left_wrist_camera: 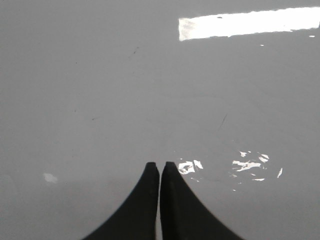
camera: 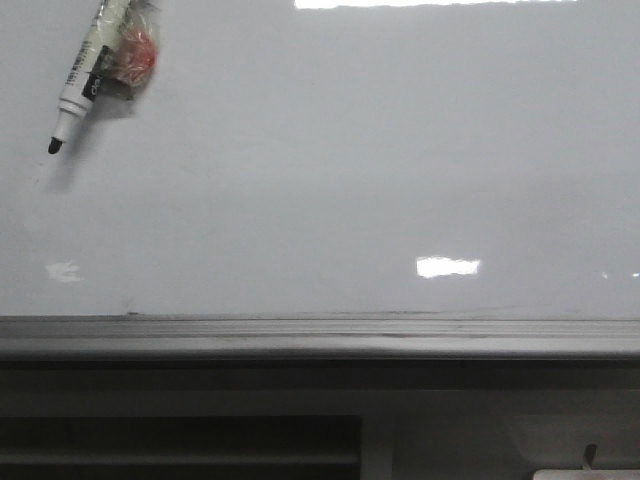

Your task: Write number 2 on whiteboard

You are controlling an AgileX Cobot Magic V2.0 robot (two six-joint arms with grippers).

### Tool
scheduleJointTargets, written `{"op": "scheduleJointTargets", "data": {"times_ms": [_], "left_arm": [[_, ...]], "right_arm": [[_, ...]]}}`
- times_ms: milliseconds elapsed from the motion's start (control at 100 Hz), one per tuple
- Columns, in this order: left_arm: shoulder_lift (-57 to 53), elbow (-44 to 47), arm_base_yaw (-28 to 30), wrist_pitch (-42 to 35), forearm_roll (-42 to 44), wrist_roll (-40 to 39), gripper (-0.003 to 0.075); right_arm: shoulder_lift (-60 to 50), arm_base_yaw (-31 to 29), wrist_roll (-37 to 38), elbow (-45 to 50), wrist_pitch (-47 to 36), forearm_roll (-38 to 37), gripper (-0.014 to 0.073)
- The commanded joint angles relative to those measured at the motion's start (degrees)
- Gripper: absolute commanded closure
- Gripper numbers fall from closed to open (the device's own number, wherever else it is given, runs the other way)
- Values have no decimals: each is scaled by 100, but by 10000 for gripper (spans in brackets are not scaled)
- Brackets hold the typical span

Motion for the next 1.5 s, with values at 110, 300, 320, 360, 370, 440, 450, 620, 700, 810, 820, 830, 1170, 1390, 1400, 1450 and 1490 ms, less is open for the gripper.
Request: {"op": "scheduleJointTargets", "data": {"times_ms": [110,300,320,360,370,440,450,620,700,810,820,830,1170,1390,1400,1450,1490], "left_arm": [[-151,72,25,-391,-33,-65,740],[-151,72,25,-391,-33,-65,740],[-151,72,25,-391,-33,-65,740],[-151,72,25,-391,-33,-65,740],[-151,72,25,-391,-33,-65,740],[-151,72,25,-391,-33,-65,740],[-151,72,25,-391,-33,-65,740],[-151,72,25,-391,-33,-65,740],[-151,72,25,-391,-33,-65,740],[-151,72,25,-391,-33,-65,740],[-151,72,25,-391,-33,-65,740],[-151,72,25,-391,-33,-65,740],[-151,72,25,-391,-166,-65,740],[-151,72,25,-404,-1693,-65,740],[-151,72,25,-417,-1755,-65,740],[-151,72,25,-442,-2209,-65,740],[-151,72,25,-442,-2606,-65,740]], "right_arm": [[-85,-37,-21,144,-441,-47,666],[-85,-37,-21,144,-441,-47,666],[-85,-37,-21,144,-441,-47,666],[-85,-37,-21,144,-441,-47,666],[-85,-37,-21,144,-441,-47,666],[-85,-37,-21,144,-441,-47,666],[-85,-37,-21,144,-441,-47,666],[-85,-37,-21,144,-441,-47,666],[-85,-37,-21,144,-456,-47,666],[-85,-37,-21,144,-477,-47,666],[-85,-37,-21,144,-477,-47,666],[-85,-37,-21,144,-487,-47,666],[-85,-37,-21,144,-807,1004,666],[-85,-37,-21,144,-1052,2641,666],[-85,-37,-21,144,-1052,2773,666],[-85,-37,-21,144,-1052,3279,666],[-85,-37,-21,144,-1041,3680,666]]}}
